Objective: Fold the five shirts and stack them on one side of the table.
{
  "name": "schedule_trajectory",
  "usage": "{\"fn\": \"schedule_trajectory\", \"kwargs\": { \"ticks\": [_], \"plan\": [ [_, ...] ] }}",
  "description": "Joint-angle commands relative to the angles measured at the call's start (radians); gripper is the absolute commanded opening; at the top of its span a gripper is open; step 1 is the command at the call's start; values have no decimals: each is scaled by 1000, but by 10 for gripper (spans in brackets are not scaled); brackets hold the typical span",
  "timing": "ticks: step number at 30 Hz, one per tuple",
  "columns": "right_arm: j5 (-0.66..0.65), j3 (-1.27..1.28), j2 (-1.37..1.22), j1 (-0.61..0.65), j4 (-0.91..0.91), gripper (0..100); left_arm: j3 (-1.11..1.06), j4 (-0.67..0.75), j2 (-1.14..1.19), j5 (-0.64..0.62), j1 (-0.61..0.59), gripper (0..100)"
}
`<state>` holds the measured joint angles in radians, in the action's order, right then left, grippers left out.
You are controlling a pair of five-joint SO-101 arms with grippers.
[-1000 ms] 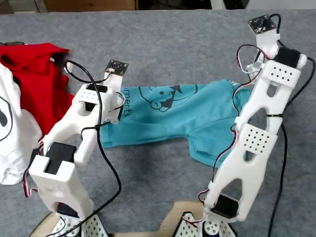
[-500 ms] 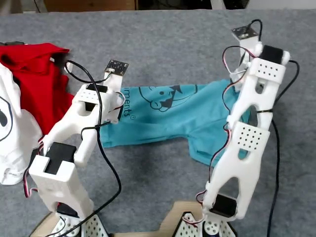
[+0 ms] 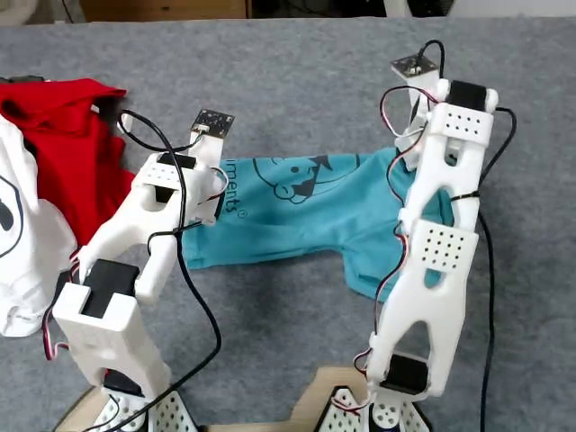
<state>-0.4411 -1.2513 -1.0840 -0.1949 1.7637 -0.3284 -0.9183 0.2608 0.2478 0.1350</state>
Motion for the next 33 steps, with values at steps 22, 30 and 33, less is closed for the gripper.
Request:
{"fn": "schedule_trajectory", "kwargs": {
  "ticks": [22, 30, 33],
  "plan": [
    [-31, -404, 5, -205, 23, 9, 0, -8, 1, 6, -2, 19],
    [-34, -269, -93, -82, 17, 5, 0, -8, 1, 5, -2, 19],
    [-34, -294, -157, -73, 17, 5, 0, -8, 1, 3, -2, 19]
  ]
}}
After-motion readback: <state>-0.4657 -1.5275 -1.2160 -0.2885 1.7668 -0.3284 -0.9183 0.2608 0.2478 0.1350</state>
